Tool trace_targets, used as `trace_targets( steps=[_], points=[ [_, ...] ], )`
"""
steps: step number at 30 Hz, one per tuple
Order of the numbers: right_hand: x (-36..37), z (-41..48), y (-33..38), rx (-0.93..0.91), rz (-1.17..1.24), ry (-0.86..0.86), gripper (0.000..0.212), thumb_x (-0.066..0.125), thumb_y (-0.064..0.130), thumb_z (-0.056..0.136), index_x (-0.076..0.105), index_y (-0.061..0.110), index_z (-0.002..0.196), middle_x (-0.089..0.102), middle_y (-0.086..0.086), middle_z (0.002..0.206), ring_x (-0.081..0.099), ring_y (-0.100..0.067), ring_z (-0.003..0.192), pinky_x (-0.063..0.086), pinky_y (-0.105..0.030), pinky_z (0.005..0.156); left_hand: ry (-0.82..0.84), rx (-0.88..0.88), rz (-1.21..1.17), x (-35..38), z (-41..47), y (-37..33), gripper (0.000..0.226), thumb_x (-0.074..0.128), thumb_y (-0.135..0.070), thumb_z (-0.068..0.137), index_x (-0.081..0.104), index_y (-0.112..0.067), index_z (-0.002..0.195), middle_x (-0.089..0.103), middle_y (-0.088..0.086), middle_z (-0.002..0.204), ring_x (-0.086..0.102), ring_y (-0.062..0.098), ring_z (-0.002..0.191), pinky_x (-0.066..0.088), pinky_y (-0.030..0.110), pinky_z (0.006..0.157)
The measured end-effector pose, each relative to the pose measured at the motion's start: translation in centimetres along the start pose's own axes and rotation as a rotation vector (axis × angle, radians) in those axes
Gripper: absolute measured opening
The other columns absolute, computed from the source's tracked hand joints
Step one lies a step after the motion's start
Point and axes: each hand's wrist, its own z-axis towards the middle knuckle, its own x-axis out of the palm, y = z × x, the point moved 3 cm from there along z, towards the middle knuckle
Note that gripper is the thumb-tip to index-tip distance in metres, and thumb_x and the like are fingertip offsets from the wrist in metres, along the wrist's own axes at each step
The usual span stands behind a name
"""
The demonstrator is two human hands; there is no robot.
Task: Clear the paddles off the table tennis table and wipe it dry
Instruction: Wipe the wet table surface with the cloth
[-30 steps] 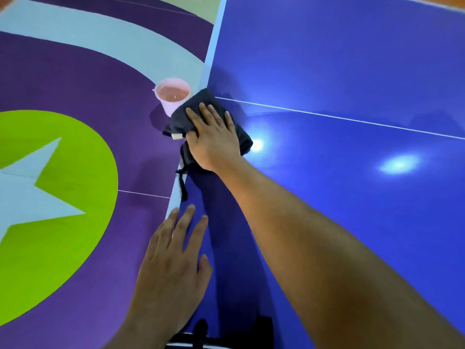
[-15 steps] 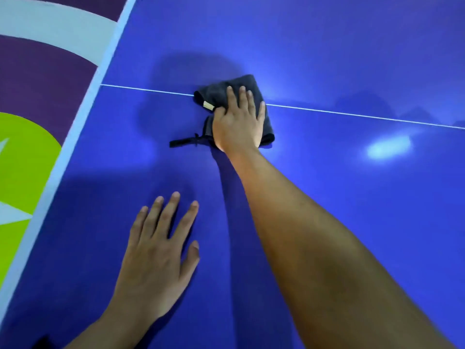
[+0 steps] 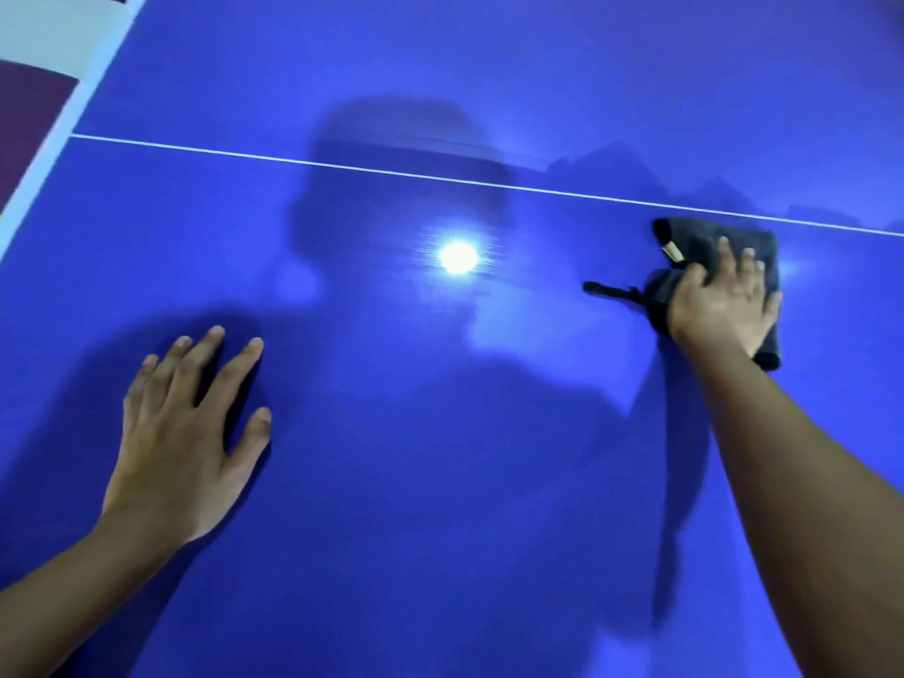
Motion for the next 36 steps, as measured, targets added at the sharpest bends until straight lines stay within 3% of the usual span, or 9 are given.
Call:
trace_targets(
  steps=[4, 8, 11, 16, 22, 24, 28, 32, 36],
  points=[
    [0.0, -2.2, 0.1, -0.015, 0.003, -0.009, 0.063, 0.026, 0.038, 0.101, 0.022, 0.025, 0.163, 0.015, -0.007, 0.171, 0.008, -0.021, 0.158, -0.001, -0.052, 0.127, 0.021, 0.028, -0.032, -0.1, 0.0, 0.3, 0.067, 0.033, -0.052, 0.096, 0.036, -0.025, 0.157, 0.028, 0.009, 0.164, 0.019, 0.034, 0.152, 0.013, 0.053, 0.125],
    [1.9, -8.1, 5.0, -0.111, -0.001, 0.001, 0.071, 0.018, 0.043, 0.095, 0.019, 0.023, 0.164, 0.013, -0.010, 0.171, 0.007, -0.024, 0.158, -0.003, -0.053, 0.127, 0.045, 0.114, -0.074, -1.2, -0.5, 2.2, 0.065, 0.034, -0.050, 0.099, 0.033, -0.024, 0.158, 0.028, 0.005, 0.165, 0.025, 0.029, 0.153, 0.017, 0.046, 0.125],
    [4.1, -13.5, 10.8, -0.197, -0.008, 0.024, 0.072, 0.019, 0.043, 0.095, 0.017, 0.023, 0.164, 0.011, -0.009, 0.171, 0.005, -0.023, 0.159, -0.003, -0.052, 0.127, 0.041, 0.128, -0.001, -2.7, -2.1, 5.4, 0.062, 0.034, -0.045, 0.099, 0.039, -0.021, 0.156, 0.033, 0.009, 0.163, 0.032, 0.031, 0.149, 0.026, 0.048, 0.122],
    [8.0, -24.1, 22.6, -0.383, -0.099, 0.064, 0.067, 0.030, 0.040, 0.103, 0.012, 0.022, 0.165, 0.008, -0.008, 0.172, 0.003, -0.022, 0.159, -0.006, -0.050, 0.127, 0.049, -0.012, 0.048, -5.6, -5.4, 13.8, 0.061, 0.035, -0.043, 0.095, 0.050, -0.016, 0.148, 0.043, 0.015, 0.155, 0.044, 0.039, 0.139, 0.035, 0.052, 0.113],
    [11.3, -37.9, 35.0, -0.684, -0.011, 0.128, 0.077, 0.016, 0.044, 0.091, 0.022, 0.019, 0.163, 0.015, -0.010, 0.171, 0.010, -0.023, 0.158, -0.004, -0.050, 0.127, 0.105, -0.001, -0.004, -6.8, -9.1, 19.7, 0.059, 0.034, -0.041, 0.095, 0.051, -0.016, 0.146, 0.044, 0.012, 0.154, 0.049, 0.037, 0.134, 0.044, 0.053, 0.108],
    [12.1, -42.5, 37.9, -0.816, 0.027, 0.194, 0.073, 0.020, 0.043, 0.095, 0.020, 0.021, 0.164, 0.014, -0.008, 0.171, 0.006, -0.022, 0.158, -0.007, -0.050, 0.126, 0.108, 0.024, -0.026, -6.9, -9.5, 20.4, 0.058, 0.035, -0.039, 0.094, 0.051, -0.016, 0.145, 0.043, 0.011, 0.154, 0.048, 0.035, 0.134, 0.045, 0.053, 0.107],
    [13.3, -47.9, 40.2, -1.003, 0.049, 0.268, 0.066, 0.033, 0.040, 0.100, 0.021, 0.025, 0.163, 0.015, -0.005, 0.171, 0.005, -0.019, 0.158, -0.010, -0.047, 0.126, 0.108, 0.023, -0.046, -7.0, -10.1, 20.5, 0.056, 0.037, -0.037, 0.093, 0.054, -0.012, 0.140, 0.045, 0.015, 0.148, 0.051, 0.038, 0.130, 0.046, 0.055, 0.105],
    [13.2, -47.1, 39.6, -1.020, 0.090, 0.292, 0.062, 0.035, 0.038, 0.101, 0.028, 0.027, 0.162, 0.019, -0.003, 0.170, 0.009, -0.016, 0.158, -0.009, -0.043, 0.126, 0.097, -0.022, -0.051, -7.5, -10.3, 18.9, 0.058, 0.036, -0.039, 0.092, 0.056, -0.013, 0.139, 0.048, 0.017, 0.145, 0.051, 0.038, 0.126, 0.047, 0.055, 0.103],
    [12.1, -44.1, 36.5, -0.979, 0.120, 0.304, 0.063, 0.036, 0.039, 0.100, 0.028, 0.029, 0.161, 0.019, -0.001, 0.171, 0.008, -0.014, 0.158, -0.009, -0.041, 0.126, 0.104, 0.050, -0.018, -7.0, -10.4, 15.1, 0.057, 0.038, -0.038, 0.092, 0.060, -0.011, 0.136, 0.050, 0.018, 0.145, 0.055, 0.038, 0.124, 0.047, 0.054, 0.103]
  ],
)
